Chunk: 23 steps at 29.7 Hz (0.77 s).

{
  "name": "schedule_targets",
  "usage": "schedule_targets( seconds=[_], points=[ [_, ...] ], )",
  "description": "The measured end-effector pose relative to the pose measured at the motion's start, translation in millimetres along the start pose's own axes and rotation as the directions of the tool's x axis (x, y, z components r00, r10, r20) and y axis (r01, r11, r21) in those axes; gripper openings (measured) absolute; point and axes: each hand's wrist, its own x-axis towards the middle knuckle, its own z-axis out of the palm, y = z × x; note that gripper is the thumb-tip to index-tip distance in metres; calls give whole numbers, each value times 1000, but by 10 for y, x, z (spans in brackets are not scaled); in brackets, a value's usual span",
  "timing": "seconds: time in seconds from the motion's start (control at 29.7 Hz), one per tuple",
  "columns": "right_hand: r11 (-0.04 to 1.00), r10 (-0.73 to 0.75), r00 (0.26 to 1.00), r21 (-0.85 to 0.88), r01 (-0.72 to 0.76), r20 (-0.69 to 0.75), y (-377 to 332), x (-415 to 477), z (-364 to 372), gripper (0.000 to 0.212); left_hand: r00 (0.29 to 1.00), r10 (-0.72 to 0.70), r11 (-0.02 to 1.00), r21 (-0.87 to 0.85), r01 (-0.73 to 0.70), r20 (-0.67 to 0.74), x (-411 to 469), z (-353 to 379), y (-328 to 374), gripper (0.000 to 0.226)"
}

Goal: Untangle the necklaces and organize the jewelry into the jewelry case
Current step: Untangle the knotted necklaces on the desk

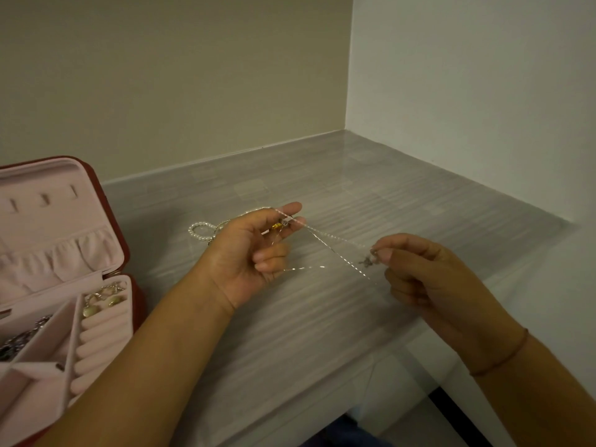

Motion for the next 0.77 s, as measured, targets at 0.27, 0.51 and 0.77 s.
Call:
schedule_targets(
  seconds=[0.27,0.51,0.77],
  points=[
    [986,-10,952,160,-40,305,-31,23,-190,29,999,20,1000,16,-19,-41,11,-29,14,49],
    [986,-14,954,164,-36,298,-131,-2,-292,32,991,96,970,232,-74,-88,3,-17,11,48],
    [977,-52,981,213,12,185,-134,85,-250,31,981,157,886,454,-89,-114,-28,46,-62,15]
  ],
)
